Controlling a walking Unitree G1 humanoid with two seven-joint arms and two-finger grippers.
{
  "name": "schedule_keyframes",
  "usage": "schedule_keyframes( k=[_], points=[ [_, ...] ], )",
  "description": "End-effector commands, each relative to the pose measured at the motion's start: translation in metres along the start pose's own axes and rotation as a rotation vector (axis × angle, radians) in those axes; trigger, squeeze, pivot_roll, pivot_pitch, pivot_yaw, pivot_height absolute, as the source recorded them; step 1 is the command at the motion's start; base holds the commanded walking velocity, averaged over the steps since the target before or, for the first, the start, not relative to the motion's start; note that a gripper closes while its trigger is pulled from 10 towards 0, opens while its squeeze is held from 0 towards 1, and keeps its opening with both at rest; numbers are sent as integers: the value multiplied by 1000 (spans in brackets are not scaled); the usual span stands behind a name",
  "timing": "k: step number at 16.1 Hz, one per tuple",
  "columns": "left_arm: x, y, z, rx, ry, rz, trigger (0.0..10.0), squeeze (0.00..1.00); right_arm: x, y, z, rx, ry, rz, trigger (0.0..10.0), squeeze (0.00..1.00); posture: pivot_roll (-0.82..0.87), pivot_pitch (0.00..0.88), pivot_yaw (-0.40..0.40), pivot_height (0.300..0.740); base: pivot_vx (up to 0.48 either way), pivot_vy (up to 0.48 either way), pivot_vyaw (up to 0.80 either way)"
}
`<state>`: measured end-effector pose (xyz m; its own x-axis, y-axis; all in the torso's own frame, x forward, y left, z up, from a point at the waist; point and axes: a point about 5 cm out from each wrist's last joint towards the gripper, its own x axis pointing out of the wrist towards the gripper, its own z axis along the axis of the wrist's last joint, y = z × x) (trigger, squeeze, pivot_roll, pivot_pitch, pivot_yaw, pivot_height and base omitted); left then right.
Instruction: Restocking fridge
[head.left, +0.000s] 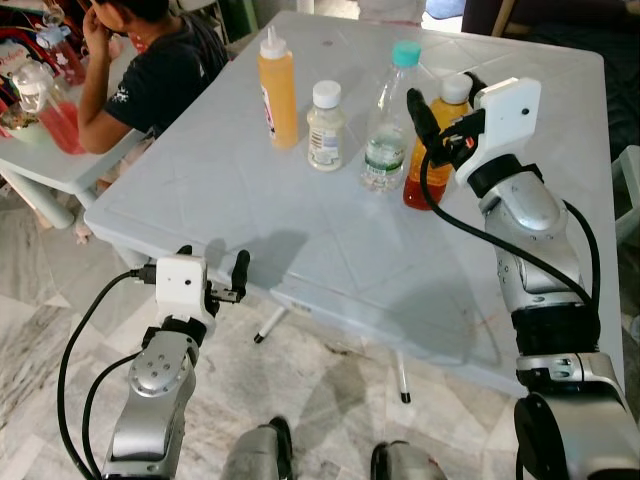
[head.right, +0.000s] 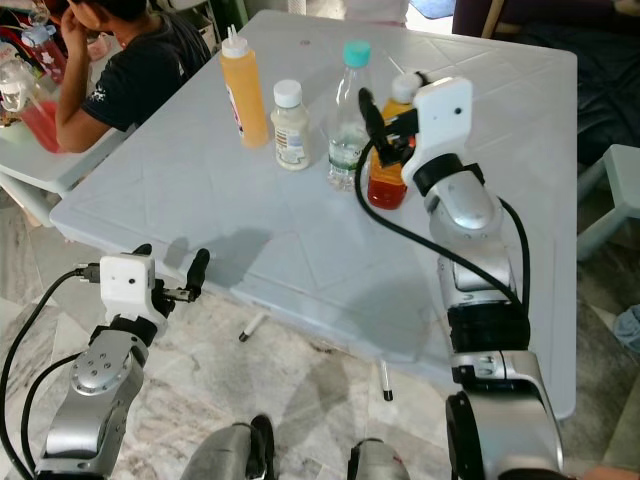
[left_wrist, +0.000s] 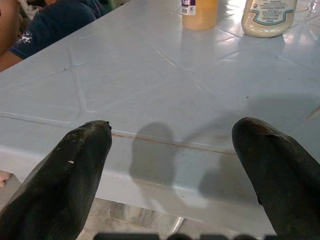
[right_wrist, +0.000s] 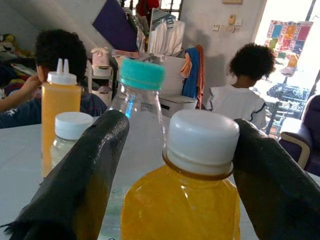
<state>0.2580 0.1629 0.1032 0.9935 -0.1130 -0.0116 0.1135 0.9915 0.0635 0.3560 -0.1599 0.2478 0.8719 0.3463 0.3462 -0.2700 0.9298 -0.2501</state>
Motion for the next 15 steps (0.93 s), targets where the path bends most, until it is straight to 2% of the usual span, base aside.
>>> schedule_keyframes(
  k=[1, 3, 4, 5, 7, 9, 10, 11, 12, 15],
  points=[
    [-4, 2, -1, 11, 12, -2, 10000, 0, -1, 6, 3, -3, 3, 30, 235, 0, 23, 175, 94, 740, 0, 0, 0],
    [-4, -1, -3, 11, 20, -12, 10000, 0, -2, 5, 1, -2, 33, 17, 863, 0, 18, 172, 92, 740, 0, 0, 0],
    [-3, -2, -2, 11, 20, -12, 10000, 0, -3, 5, 1, -7, 46, 17, 2078, 0, 16, 171, 91, 740, 0, 0, 0],
    [-2, -2, -2, 10, 19, -12, 10000, 0, -3, 5, 1, -5, 51, 16, 824, 0, 16, 170, 90, 740, 0, 0, 0],
    [-1, -3, -2, 12, 20, -13, 10000, 0, -6, 4, -2, 0, 79, 5, 1294, 0, 18, 167, 90, 740, 0, 0, 0],
    [-1, -2, -3, 13, 23, -14, 10000, 0, -8, 3, -3, -9, 92, 14, 1255, 0, 20, 166, 91, 740, 0, 0, 0],
    [-1, -2, -4, 15, 28, -16, 10000, 0, -9, 3, -4, -16, 102, 23, 392, 0, 18, 163, 92, 740, 0, 0, 0],
    [-1, -2, -4, 16, 30, -16, 10000, 0, -8, 2, -4, -19, 108, 27, 431, 0, 17, 162, 92, 740, 0, 0, 0],
    [0, -2, -4, 17, 30, -17, 10000, 0, -7, 0, -4, -25, 117, 27, 0, 0, 17, 160, 93, 740, 0, 0, 0],
    [1, -3, -3, 20, 32, -26, 10000, 0, -7, -1, -6, -20, 153, 27, 0, 0, 20, 157, 96, 740, 0, 0, 0]
  ],
)
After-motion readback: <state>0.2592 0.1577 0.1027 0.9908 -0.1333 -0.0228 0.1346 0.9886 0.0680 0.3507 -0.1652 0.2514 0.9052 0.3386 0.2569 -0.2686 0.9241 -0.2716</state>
